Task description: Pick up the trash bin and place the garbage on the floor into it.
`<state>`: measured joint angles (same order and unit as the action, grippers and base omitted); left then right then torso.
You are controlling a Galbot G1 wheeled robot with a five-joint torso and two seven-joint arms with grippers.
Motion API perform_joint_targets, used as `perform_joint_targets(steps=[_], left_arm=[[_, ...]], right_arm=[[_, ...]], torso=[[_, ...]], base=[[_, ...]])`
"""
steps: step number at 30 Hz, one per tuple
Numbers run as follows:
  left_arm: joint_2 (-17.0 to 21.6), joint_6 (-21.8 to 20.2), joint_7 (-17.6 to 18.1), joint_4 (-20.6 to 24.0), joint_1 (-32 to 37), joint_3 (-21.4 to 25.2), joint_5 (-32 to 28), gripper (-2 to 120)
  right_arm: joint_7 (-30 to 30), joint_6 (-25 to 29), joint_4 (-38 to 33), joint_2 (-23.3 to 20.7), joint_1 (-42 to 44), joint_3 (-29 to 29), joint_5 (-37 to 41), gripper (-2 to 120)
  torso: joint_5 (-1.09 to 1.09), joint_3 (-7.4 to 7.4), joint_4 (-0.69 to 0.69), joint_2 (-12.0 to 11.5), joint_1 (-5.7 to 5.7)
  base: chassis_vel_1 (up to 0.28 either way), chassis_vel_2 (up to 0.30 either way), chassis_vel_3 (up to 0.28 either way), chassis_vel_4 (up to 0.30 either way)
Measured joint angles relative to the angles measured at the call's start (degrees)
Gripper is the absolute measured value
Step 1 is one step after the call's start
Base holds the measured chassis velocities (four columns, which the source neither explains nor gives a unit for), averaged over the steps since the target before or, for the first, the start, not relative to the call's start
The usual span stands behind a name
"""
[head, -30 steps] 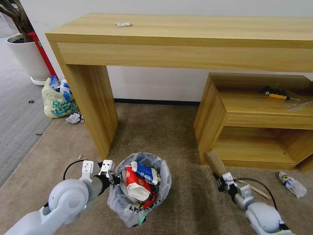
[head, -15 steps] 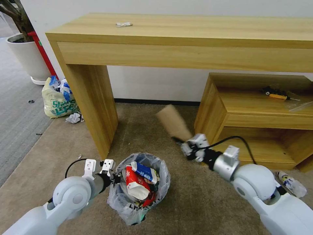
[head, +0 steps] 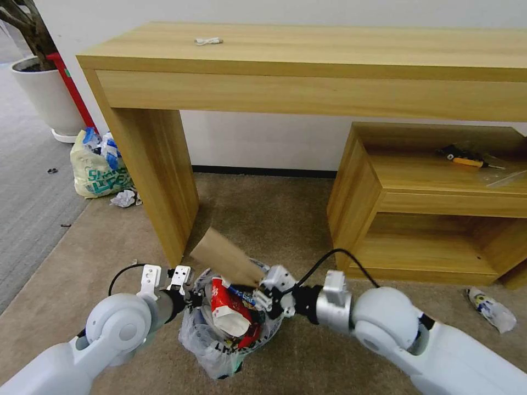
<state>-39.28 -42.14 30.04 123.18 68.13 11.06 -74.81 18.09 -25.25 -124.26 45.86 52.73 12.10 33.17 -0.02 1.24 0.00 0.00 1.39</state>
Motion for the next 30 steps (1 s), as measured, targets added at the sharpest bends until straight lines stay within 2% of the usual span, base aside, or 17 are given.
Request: perform_joint_targets(steps=[5,14,17,20,21,25,26,29,30], left_arm=[[0.1,0.0,0.0,0.5,0.0,0.1,-0.4,0],[0.4,0.0,0.1,1.3,0.2,0.3,-0.6,0],[0.4,0.0,0.1,1.4,0.4,0.4,-0.6,0],[0.3,0.0,0.1,1.3,0.6,0.5,-0.5,0],[0.3,0.0,0.1,1.3,0.6,0.5,-0.5,0],[0.2,0.0,0.2,0.8,0.6,0.7,-0.7,0],[0.2,0.0,0.2,0.8,0.6,0.7,-0.7,0],[0.1,0.0,0.4,0.5,0.6,0.8,-0.9,0],[0.1,0.0,0.4,0.5,0.6,0.8,-0.9,0]], right_arm=[[-0.2,-1.4,1.0,0.3,0.4,1.5,0.0,0],[-1.1,-3.8,1.7,-0.1,2.2,0.7,0.0,0],[-1.6,-3.9,1.3,-0.1,2.5,0.5,-0.1,6],[-2.6,-4.0,-0.1,-0.2,2.8,-0.2,0.0,21],[-2.6,-4.0,-0.1,-0.2,2.8,-0.2,0.0,21],[-2.9,-3.8,-2.2,-1.8,4.2,-2.8,0.6,39],[-2.9,-3.8,-2.2,-1.8,4.2,-2.8,0.6,39],[-1.6,-3.5,-2.9,-3.3,5.6,-5.7,0.7,52],[-1.6,-3.5,-2.9,-3.3,5.6,-5.7,0.7,52]], torso=[[0.00,0.00,-0.01,0.0,0.00],[0.00,0.00,-0.01,0.0,0.00],[0.00,0.00,-0.01,0.0,0.00],[0.00,0.00,0.00,0.0,0.00],[0.00,0.00,0.00,0.0,0.00],[0.00,0.00,-0.01,0.0,-0.01],[0.00,0.00,-0.01,0.0,-0.01],[0.00,0.00,-0.01,0.0,0.00],[0.00,0.00,-0.01,0.0,0.00]], base=[[0.000,0.000,0.000,0.000],[0.000,0.000,0.000,0.000],[0.000,0.000,0.000,0.000],[0.000,0.000,0.000,0.000],[0.000,0.000,0.000,0.000],[0.000,0.000,0.000,0.000],[0.000,0.000,0.000,0.000],[0.000,0.000,0.000,0.000],[0.000,0.000,0.000,0.000]])
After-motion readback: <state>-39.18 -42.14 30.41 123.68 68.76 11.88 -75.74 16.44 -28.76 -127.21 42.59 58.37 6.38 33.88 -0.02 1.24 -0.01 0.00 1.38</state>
